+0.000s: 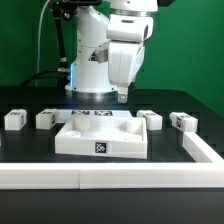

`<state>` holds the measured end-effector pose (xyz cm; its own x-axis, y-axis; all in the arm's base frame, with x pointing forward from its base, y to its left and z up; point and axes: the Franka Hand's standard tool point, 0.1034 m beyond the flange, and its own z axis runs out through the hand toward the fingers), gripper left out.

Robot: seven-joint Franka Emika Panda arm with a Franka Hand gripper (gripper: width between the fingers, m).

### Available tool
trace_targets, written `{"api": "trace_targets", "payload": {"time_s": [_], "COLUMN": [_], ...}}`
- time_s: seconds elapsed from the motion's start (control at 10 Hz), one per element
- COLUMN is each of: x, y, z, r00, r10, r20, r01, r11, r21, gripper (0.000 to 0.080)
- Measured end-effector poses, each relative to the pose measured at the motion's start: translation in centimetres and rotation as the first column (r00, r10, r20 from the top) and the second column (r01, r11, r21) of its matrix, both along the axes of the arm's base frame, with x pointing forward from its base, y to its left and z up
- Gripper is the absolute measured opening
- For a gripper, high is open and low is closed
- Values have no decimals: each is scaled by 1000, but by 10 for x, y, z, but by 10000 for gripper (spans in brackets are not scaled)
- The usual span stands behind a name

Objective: Assemble one leg

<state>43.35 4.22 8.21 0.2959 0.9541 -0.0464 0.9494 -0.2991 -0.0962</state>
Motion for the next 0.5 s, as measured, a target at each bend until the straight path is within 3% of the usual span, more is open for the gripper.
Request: {"api": "trace_targets", "payload": {"time_s": [0.2, 0.5], "x": [2, -27], "y": [-2, -23], "z": [-2, -42], "r00": [999, 988], "r10": [48, 117], "r20": [23, 97], "r01": [-48, -121], "r11": [999, 992], "r21": [9, 39], "gripper": [650, 650]}}
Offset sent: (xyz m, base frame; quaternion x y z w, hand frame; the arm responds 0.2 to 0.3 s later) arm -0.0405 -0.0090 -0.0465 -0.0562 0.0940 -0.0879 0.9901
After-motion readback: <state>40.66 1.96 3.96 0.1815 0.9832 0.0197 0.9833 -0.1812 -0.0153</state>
